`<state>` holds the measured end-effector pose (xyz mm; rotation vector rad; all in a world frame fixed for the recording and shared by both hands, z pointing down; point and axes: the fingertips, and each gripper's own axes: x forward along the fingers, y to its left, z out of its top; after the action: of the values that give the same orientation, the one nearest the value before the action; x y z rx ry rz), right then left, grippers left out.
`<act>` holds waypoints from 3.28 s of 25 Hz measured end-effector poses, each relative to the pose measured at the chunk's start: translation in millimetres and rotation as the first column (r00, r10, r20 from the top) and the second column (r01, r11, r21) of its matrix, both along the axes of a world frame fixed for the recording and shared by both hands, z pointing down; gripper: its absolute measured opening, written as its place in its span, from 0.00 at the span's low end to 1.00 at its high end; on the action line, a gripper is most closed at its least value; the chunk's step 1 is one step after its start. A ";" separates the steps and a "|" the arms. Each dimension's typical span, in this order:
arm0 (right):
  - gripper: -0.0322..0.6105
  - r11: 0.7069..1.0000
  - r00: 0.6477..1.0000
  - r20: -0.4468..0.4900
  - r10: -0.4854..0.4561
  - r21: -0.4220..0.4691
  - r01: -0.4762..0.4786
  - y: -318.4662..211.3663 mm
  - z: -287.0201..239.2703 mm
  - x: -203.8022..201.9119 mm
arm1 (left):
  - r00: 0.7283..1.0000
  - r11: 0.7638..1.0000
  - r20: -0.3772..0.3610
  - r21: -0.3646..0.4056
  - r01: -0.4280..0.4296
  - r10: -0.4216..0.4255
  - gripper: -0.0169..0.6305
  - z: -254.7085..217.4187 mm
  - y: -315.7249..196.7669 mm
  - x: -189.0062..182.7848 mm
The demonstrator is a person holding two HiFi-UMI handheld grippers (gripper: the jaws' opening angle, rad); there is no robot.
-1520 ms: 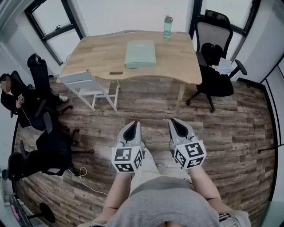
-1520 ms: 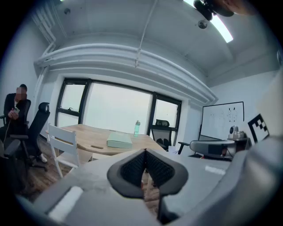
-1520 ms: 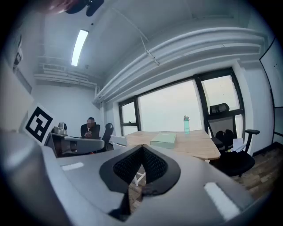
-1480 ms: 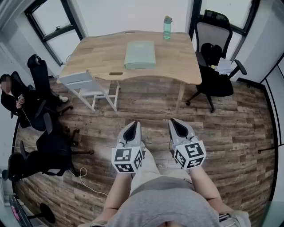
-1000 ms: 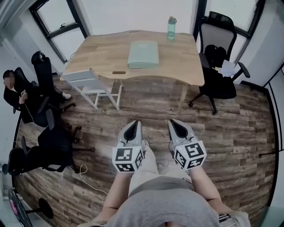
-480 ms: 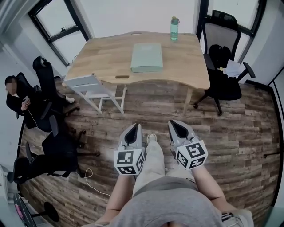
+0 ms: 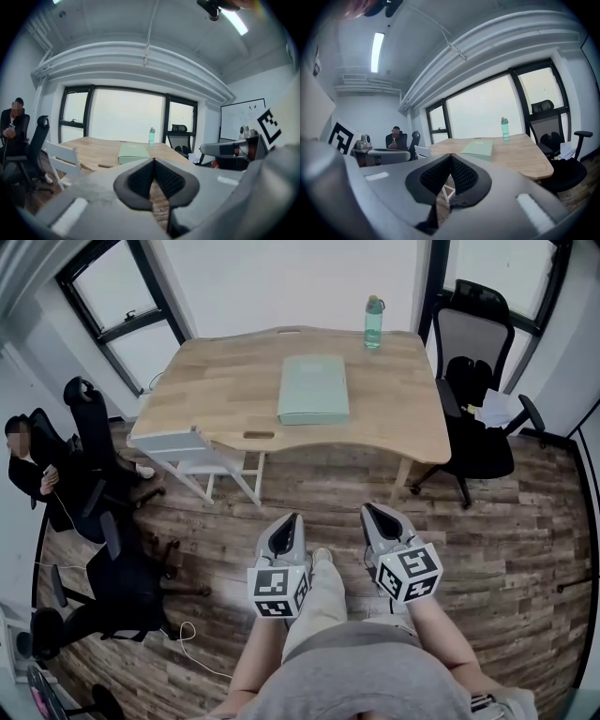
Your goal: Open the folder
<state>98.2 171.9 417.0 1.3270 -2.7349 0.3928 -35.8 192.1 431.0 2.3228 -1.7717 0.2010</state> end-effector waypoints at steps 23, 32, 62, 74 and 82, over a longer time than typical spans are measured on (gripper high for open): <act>0.05 0.994 0.997 -0.024 0.073 -0.075 -0.075 -215.8 2.0 -52.6 | 0.993 0.992 0.021 -0.039 -0.118 0.119 0.03 13.3 -208.9 -53.0; 0.05 0.988 0.992 -0.040 0.122 -0.095 -0.125 -290.3 18.8 -63.7 | 0.985 0.981 0.015 -0.088 -0.172 0.174 0.03 32.7 -283.7 -68.8; 0.05 0.941 0.966 -0.249 0.071 -0.304 -0.148 -441.8 149.6 -28.5 | 0.922 0.899 0.127 -0.305 -0.314 0.365 0.37 131.0 -397.0 -55.6; 0.05 0.905 0.959 -0.283 -0.027 -0.414 -0.097 -464.7 194.9 -32.5 | 0.876 0.854 0.237 -0.430 -0.293 0.420 0.54 181.9 -409.5 -69.7; 0.05 0.892 0.951 -0.299 -0.077 -0.447 -0.068 -467.0 206.5 -35.2 | 0.865 0.855 0.295 -0.458 -0.244 0.405 0.58 201.8 -413.9 -81.5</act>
<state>63.0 -295.1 623.5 1.1398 -2.2051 0.7042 -117.3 -221.9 632.8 2.3524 -1.2694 1.0450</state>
